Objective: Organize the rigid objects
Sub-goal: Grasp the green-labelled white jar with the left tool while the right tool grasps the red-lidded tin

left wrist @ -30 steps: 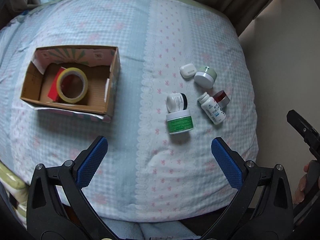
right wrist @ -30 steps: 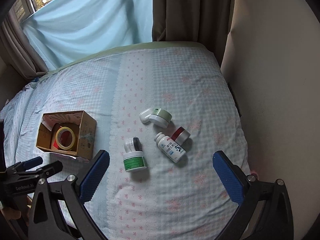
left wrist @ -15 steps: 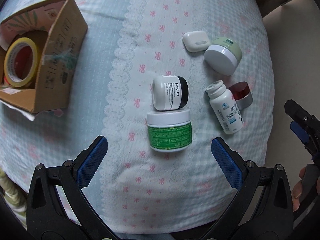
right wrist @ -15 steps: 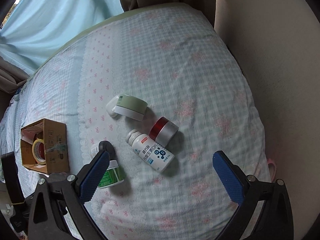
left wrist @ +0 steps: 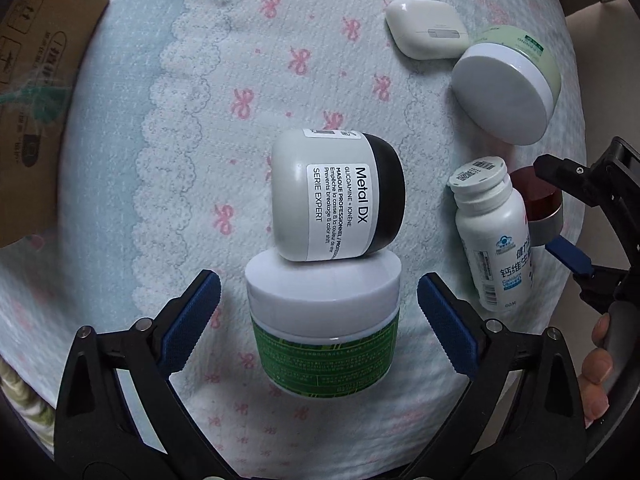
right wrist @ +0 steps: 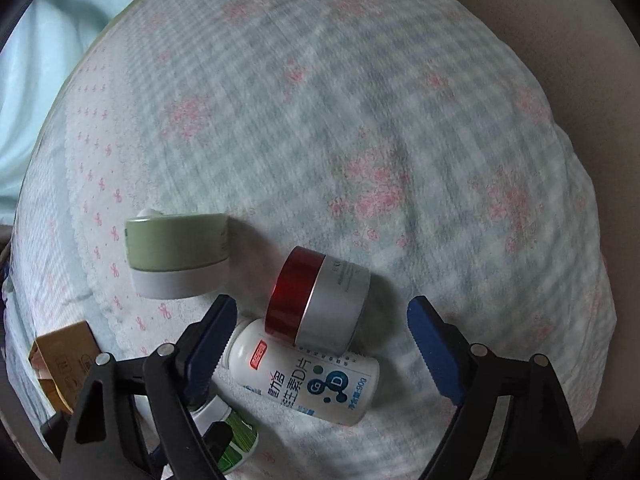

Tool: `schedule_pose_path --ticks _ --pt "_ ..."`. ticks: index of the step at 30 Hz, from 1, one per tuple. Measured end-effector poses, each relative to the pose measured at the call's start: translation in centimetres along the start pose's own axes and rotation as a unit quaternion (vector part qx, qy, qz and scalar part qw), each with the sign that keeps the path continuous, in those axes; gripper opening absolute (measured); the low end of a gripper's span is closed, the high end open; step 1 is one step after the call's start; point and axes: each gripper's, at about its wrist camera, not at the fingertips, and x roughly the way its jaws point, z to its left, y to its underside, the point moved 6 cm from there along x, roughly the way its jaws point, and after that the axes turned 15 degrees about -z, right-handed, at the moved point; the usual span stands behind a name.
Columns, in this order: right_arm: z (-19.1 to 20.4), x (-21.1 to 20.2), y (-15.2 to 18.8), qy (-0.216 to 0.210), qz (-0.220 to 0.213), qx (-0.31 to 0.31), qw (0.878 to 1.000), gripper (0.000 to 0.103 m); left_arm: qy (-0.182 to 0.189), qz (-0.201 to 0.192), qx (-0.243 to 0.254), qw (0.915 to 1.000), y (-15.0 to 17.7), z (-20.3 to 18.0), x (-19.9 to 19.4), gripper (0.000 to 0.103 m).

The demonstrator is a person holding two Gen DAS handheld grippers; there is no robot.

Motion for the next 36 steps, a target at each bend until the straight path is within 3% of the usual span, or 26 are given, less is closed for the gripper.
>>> schedule_pose_path --ticks 4,5,7,8,24,30,36 --pt "0.0 1.4 0.1 -0.001 0.015 0.031 0.999 0.070 0.004 0.015 -0.004 0.9999 -0.1 -0.4 1.2 0.068" --pt "0.0 1.7 0.1 -0.002 0.017 0.038 0.999 0.067 0.004 0.015 -0.007 0.9999 0.0 -0.4 1.3 0.068" --pt "-0.1 2.3 0.2 -0.002 0.024 0.050 0.998 0.048 0.004 0.010 -0.007 0.9999 0.0 -0.6 1.2 0.068" --pt "-0.2 2.5 0.3 0.004 0.025 0.053 0.998 0.045 0.005 0.008 -0.007 0.9999 0.0 -0.6 1.2 0.068" --pt "-0.7 1.2 -0.3 -0.010 0.009 0.059 0.998 0.038 0.014 -0.009 0.008 0.9998 0.2 -0.3 -0.4 0.068" --pt "-0.4 -2.3 -0.9 -0.016 -0.024 0.038 0.999 0.038 0.026 -0.030 0.018 0.9991 0.4 -0.6 -2.9 0.068" --pt "-0.2 -8.2 -1.1 -0.034 -0.062 0.013 0.997 0.038 0.045 -0.066 0.024 0.9965 0.0 -1.3 -7.7 0.068"
